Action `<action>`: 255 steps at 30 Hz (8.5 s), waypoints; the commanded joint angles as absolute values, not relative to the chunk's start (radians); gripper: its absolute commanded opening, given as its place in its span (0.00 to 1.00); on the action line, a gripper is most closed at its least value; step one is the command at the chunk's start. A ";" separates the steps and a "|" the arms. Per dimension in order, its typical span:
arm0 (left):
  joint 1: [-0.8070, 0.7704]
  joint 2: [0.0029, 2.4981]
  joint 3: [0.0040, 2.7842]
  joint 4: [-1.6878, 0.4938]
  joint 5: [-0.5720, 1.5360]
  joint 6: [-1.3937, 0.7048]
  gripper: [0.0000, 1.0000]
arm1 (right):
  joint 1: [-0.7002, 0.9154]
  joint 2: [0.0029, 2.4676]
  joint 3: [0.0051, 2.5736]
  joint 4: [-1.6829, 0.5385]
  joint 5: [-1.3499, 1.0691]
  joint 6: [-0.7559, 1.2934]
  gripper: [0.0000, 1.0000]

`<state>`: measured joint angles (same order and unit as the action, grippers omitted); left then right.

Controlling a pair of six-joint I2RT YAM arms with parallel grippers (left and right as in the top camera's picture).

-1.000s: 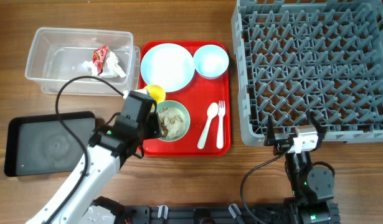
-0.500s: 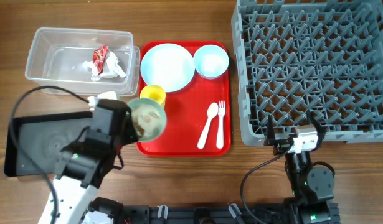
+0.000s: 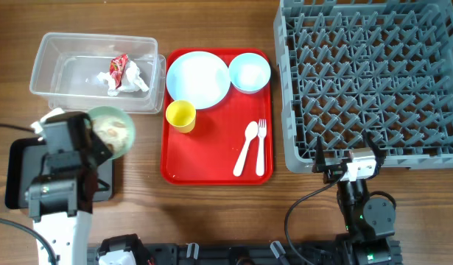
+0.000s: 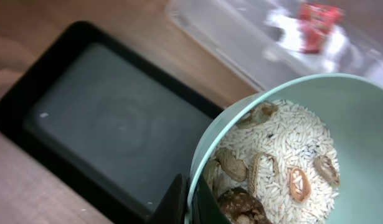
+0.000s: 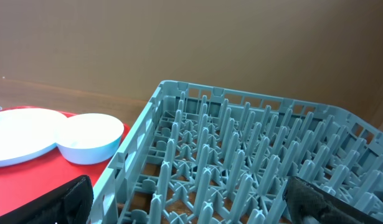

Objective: Sort waste into correct bins and load items into the dishwasher rack
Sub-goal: 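Lift the bowl and carry it left over the black tray, then tilt the bowl to dump the rice onto the black tray, then raise the emptied green bowl with the left gripper, then carry the green bowl right and set it down on the red tray, then move the left gripper to the yellow cup and grasp it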

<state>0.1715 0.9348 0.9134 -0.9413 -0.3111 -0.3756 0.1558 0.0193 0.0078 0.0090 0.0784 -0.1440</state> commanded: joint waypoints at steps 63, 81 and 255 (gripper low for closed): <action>0.159 1.369 0.937 -0.931 -1.461 0.027 0.04 | 0.160 0.011 0.006 0.013 0.065 -0.155 1.00; 0.105 1.395 0.935 -0.832 -1.476 0.379 0.04 | 0.160 0.012 0.006 0.013 0.065 -0.156 1.00; -0.551 1.317 0.904 -0.752 -0.106 -0.353 0.38 | 0.160 0.012 0.006 0.013 0.065 -0.156 1.00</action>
